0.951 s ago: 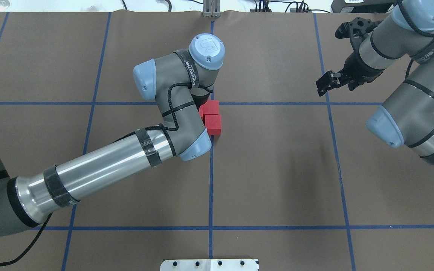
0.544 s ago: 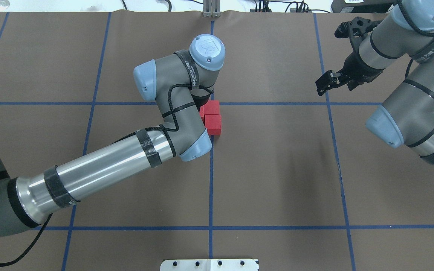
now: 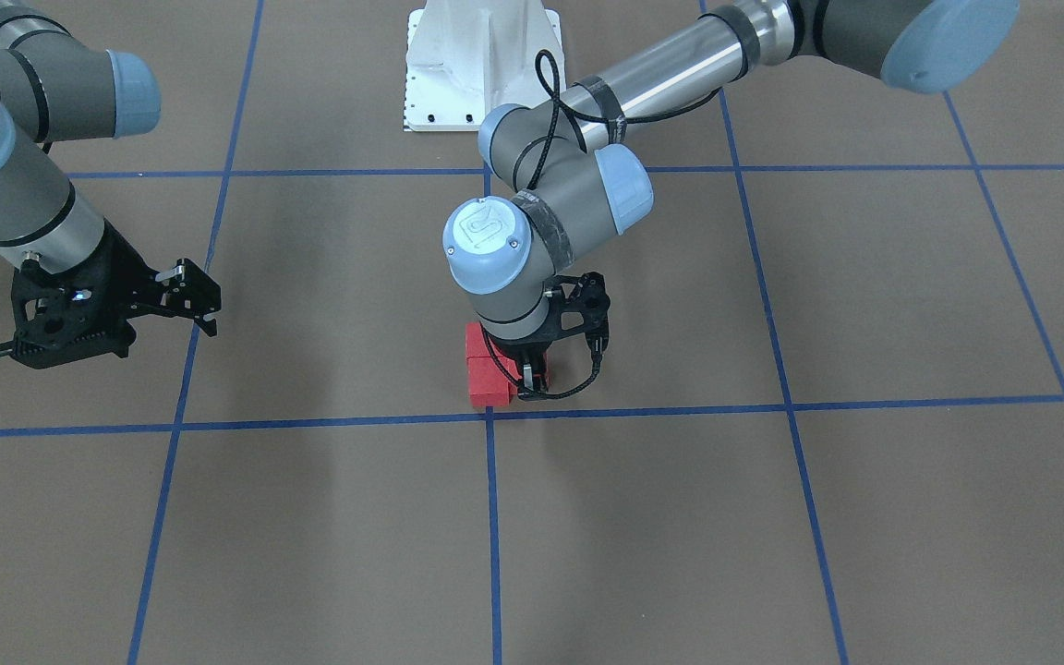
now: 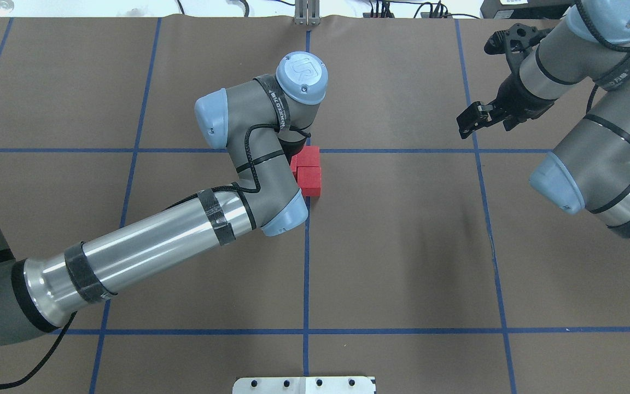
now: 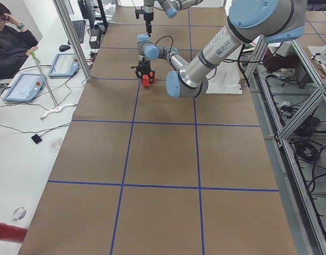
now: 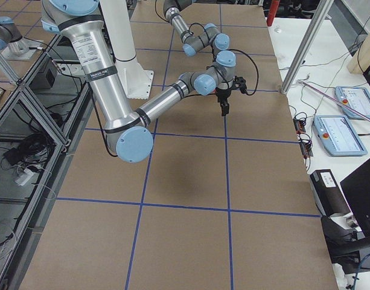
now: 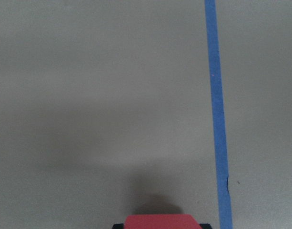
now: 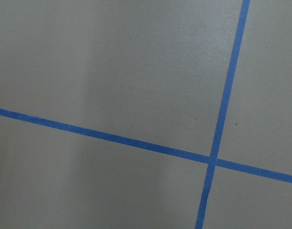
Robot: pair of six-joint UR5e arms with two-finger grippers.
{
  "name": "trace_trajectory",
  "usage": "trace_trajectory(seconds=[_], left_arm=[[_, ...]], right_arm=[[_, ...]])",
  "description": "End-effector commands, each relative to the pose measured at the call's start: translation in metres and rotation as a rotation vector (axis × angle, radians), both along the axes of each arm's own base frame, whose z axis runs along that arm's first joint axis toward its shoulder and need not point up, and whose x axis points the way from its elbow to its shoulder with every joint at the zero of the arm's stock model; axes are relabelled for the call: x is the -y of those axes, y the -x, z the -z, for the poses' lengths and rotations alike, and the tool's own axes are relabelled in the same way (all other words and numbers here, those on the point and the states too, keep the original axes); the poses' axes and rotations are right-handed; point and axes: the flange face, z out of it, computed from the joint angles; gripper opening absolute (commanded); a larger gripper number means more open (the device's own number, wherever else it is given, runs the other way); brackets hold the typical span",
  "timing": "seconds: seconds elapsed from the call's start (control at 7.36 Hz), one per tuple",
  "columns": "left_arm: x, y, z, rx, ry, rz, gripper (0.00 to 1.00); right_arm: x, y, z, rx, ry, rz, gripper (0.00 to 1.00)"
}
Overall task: Form red blocks into L shape at center
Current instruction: 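Lower the cube against the pair's far end and open the left gripper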
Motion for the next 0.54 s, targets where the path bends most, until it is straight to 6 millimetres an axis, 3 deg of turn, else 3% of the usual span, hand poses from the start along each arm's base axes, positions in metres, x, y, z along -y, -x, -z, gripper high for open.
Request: trace_trajectory(seconds=[0.0, 0.41], left_arm=[[-0.0001, 0.0000, -0.0013, 0.001, 0.001, 0.000, 0.77], [0.0004, -0.0006, 0.0020, -0.019, -0.010, 0.005, 0.77]], right_arm=[[-0.0001, 0.0001, 0.0000, 0.000, 0.001, 0.000, 0.99], [-0.0001, 0.0001, 0.0000, 0.000, 0.001, 0.000, 0.99]])
